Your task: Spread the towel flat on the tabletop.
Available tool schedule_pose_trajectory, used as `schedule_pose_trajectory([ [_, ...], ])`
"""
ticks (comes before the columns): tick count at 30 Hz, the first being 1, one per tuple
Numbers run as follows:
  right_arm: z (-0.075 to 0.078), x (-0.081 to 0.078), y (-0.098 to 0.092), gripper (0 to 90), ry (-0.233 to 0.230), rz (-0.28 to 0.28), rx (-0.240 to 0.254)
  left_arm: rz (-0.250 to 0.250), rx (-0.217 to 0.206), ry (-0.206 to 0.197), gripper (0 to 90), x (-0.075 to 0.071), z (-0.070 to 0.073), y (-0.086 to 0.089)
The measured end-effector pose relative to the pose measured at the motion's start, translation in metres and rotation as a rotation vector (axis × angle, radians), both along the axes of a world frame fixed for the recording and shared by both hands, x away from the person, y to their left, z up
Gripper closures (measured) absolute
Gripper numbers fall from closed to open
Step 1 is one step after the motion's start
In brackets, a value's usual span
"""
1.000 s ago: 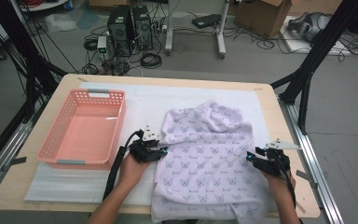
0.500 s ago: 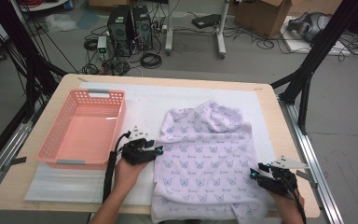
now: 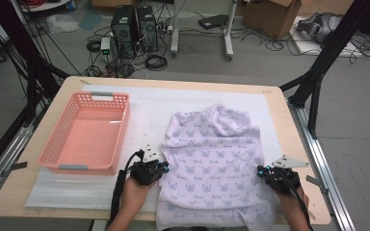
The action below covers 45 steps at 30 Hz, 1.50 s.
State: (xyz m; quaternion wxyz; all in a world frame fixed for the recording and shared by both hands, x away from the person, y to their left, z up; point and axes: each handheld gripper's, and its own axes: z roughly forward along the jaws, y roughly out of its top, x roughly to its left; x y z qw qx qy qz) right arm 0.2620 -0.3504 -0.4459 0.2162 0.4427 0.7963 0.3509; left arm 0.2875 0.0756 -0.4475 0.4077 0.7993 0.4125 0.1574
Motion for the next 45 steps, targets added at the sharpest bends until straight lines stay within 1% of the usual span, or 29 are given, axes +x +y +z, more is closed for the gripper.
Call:
schedule_pose_trajectory([
  [3, -0.001, 0.014, 0.001, 87.7, -0.014, -0.026, 0.012, 0.063, -0.005, -0.013, 87.1, 0.015, 0.001, 0.002],
  [6, -0.001, 0.03, 0.001, 87.7, -0.039, -0.073, 0.007, 0.121, 0.008, -0.048, 87.2, 0.031, 0.003, 0.005],
  [7, -0.001, 0.035, 0.0, 87.7, -0.043, -0.087, 0.022, 0.136, 0.003, -0.054, 87.1, 0.036, 0.004, 0.007],
  [8, -0.001, 0.039, -0.001, 87.7, -0.052, -0.099, 0.035, 0.147, -0.008, -0.049, 87.2, 0.041, 0.004, 0.008],
  [10, -0.002, 0.045, -0.001, 87.7, -0.069, -0.125, 0.044, 0.157, -0.012, -0.061, 87.1, 0.048, 0.006, 0.009],
  [12, -0.002, 0.047, 0.002, 87.4, -0.082, -0.139, 0.032, 0.144, -0.045, -0.049, 86.5, 0.05, 0.008, 0.008],
  [13, -0.002, 0.047, 0.003, 86.2, -0.082, -0.142, 0.03, 0.138, -0.066, -0.042, 84.6, 0.05, 0.008, 0.009],
  [14, -0.002, 0.045, 0.004, 82.3, -0.076, -0.137, 0.018, 0.13, -0.078, -0.033, 77.6, 0.048, 0.008, 0.009],
  [15, -0.001, 0.043, 0.004, 74.3, -0.079, -0.132, 0.009, 0.125, -0.091, -0.021, 67.3, 0.046, 0.007, 0.009],
  [16, -0.001, 0.04, 0.004, 67.0, -0.073, -0.13, 0.022, 0.115, -0.09, -0.014, 60.9, 0.044, 0.007, 0.011],
  [17, 0.0, 0.038, 0.002, 62.9, -0.078, -0.133, 0.032, 0.11, -0.099, -0.01, 56.3, 0.04, 0.007, 0.011],
  [19, 0.001, 0.03, -0.002, 59.8, -0.086, -0.13, 0.062, 0.101, -0.105, -0.002, 50.3, 0.033, 0.005, 0.013],
  [21, 0.002, 0.023, -0.006, 56.7, -0.082, -0.115, 0.083, 0.073, -0.086, 0.011, 45.1, 0.025, 0.003, 0.015],
  [22, 0.002, 0.018, -0.007, 55.9, -0.076, -0.107, 0.081, 0.06, -0.079, 0.016, 43.8, 0.021, 0.003, 0.016],
  [23, 0.002, 0.013, -0.008, 54.6, -0.072, -0.099, 0.078, 0.048, -0.07, 0.016, 43.4, 0.018, 0.002, 0.017],
  [25, 0.002, 0.004, -0.01, 53.2, -0.062, -0.085, 0.066, 0.038, -0.076, 0.023, 42.4, 0.011, 0.002, 0.021],
  [26, 0.001, -0.001, -0.011, 52.7, -0.06, -0.079, 0.067, 0.037, -0.087, 0.023, 42.1, 0.007, 0.001, 0.021],
  [28, -0.001, -0.01, -0.013, 50.4, -0.042, -0.073, 0.081, 0.017, -0.095, 0.031, 41.4, -0.001, 0.0, 0.022],
  [29, -0.002, -0.014, -0.013, 49.8, -0.031, -0.06, 0.078, 0.002, -0.087, 0.034, 41.1, -0.006, -0.001, 0.021],
  [30, -0.003, -0.019, -0.012, 49.7, -0.028, -0.047, 0.069, -0.001, -0.091, 0.04, 41.1, -0.01, -0.003, 0.02],
  [32, -0.003, -0.027, -0.01, 49.4, -0.034, -0.036, 0.045, -0.011, -0.087, 0.021, 40.5, -0.018, -0.005, 0.019],
  [33, -0.003, -0.03, -0.009, 49.3, -0.039, -0.028, 0.039, -0.015, -0.085, 0.021, 41.1, -0.021, -0.004, 0.018],
  [38, -0.002, -0.04, -0.007, 48.2, -0.04, -0.009, 0.054, -0.027, -0.083, 0.019, 41.7, -0.029, -0.005, 0.016],
  [40, -0.005, -0.042, -0.008, 47.8, -0.038, -0.01, 0.048, -0.038, -0.084, 0.021, 44.7, -0.032, -0.005, 0.015],
  [41, -0.007, -0.042, -0.008, 47.6, -0.03, -0.011, 0.044, -0.041, -0.081, 0.02, 47.3, -0.034, -0.005, 0.015],
  [42, -0.008, -0.043, -0.009, 47.7, -0.028, -0.014, 0.052, -0.039, -0.074, 0.015, 52.1, -0.036, -0.005, 0.013],
  [43, -0.008, -0.043, -0.009, 48.1, -0.03, -0.016, 0.056, -0.042, -0.058, 0.006, 57.0, -0.038, -0.005, 0.011],
  [44, -0.008, -0.044, -0.008, 49.9, -0.023, -0.02, 0.057, -0.044, -0.033, -0.007, 60.3, -0.04, -0.005, 0.009],
  [45, -0.007, -0.044, -0.007, 53.8, -0.021, -0.011, 0.052, -0.046, -0.015, -0.021, 64.0, -0.042, -0.005, 0.008],
])
